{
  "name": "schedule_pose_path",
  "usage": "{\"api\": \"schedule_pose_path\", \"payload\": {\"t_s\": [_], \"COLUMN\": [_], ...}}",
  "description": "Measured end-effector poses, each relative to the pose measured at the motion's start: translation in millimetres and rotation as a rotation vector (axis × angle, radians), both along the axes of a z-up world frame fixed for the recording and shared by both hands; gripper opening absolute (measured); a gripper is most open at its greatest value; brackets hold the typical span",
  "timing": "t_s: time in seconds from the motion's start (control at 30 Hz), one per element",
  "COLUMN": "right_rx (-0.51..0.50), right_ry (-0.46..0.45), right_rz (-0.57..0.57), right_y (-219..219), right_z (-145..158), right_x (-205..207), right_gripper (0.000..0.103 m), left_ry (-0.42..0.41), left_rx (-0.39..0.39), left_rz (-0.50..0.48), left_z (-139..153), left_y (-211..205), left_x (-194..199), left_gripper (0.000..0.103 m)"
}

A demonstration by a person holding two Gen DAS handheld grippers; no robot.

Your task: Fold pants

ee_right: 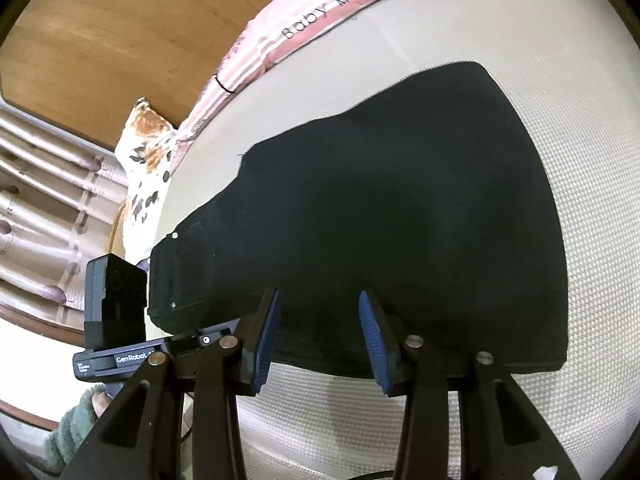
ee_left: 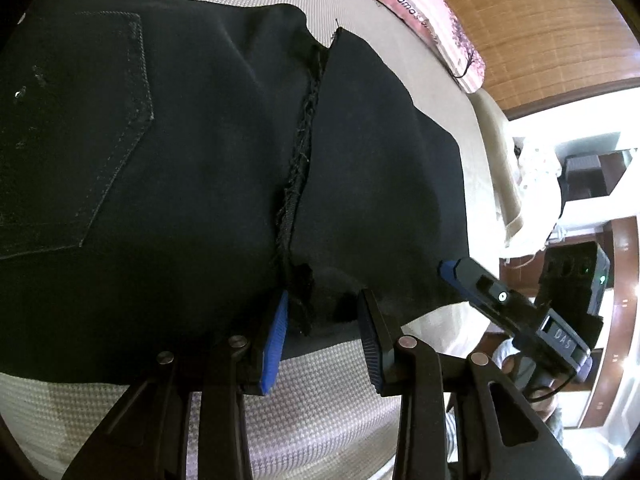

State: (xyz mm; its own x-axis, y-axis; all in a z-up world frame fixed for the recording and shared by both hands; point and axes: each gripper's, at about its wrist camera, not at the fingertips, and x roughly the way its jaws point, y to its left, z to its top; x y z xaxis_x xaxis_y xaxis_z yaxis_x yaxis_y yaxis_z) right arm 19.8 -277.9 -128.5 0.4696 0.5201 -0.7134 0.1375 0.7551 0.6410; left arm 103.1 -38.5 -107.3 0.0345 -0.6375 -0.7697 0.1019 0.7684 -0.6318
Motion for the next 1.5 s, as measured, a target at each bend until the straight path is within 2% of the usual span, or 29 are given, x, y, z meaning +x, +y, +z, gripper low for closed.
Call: {"api": "schedule_pose_path", "payload": {"t_s": [0.1,0.2,0.3,0.37,0.5,0.7,0.8,0.93,1.03,1.13,1.37,1.5], "right_rx": [-0.013,-0.024,-0.053,-0.106,-0.147,-0.187,-0.199,-0.276,-0.312,-0.379,-0.485,-0.514], "right_ry": [0.010,0.013,0.019,0.035,0.034,0.042,0.028,-0.033,-0.058,-0.066,-0.076,-0.059], "right_rz": [-0.012,-0.027,-0.033,-0.028,-0.001,0.030,0.028,0.019,-0.005,-0.032,-0.034,-0.029], "right_y": [-3,-9,-13,-13,-8,-4,-5,-8,-16,-21,-28,-30], "right_z": [-4,-4,-4,-8,-14,-8,-2,16,22,26,27,17], "right_x": [-1,-3,-6,-9,-12,-8,-7,3,18,36,74,92], "right_gripper": [0.039,0.039,0.039,0.037,0.037,0.038,0.039,0.039,0.039,0.039,0.039,0.038], "left_ry": [-0.025,-0.072,-0.113,-0.106,-0.114,-0.198,-0.269,-0.391,-0.478,-0.529,-0.570,-0.543], "left_rx": [0.015,0.028,0.054,0.080,0.123,0.209,0.244,0.280,0.277,0.271,0.299,0.338], "left_rz": [-0.007,-0.028,-0.056,-0.064,-0.077,-0.134,-0.154,-0.132,-0.119,-0.124,-0.176,-0.194], "left_z": [3,13,18,15,4,13,25,42,52,53,42,24], "left_y": [-3,-5,-6,-6,-12,-22,-22,-19,-23,-32,-68,-78], "left_x": [0,-6,-14,-17,-15,-17,-17,-11,2,19,55,77], "left_gripper": [0.011,0.009,0.009,0.009,0.009,0.015,0.016,0.017,0.017,0.017,0.017,0.017]}}
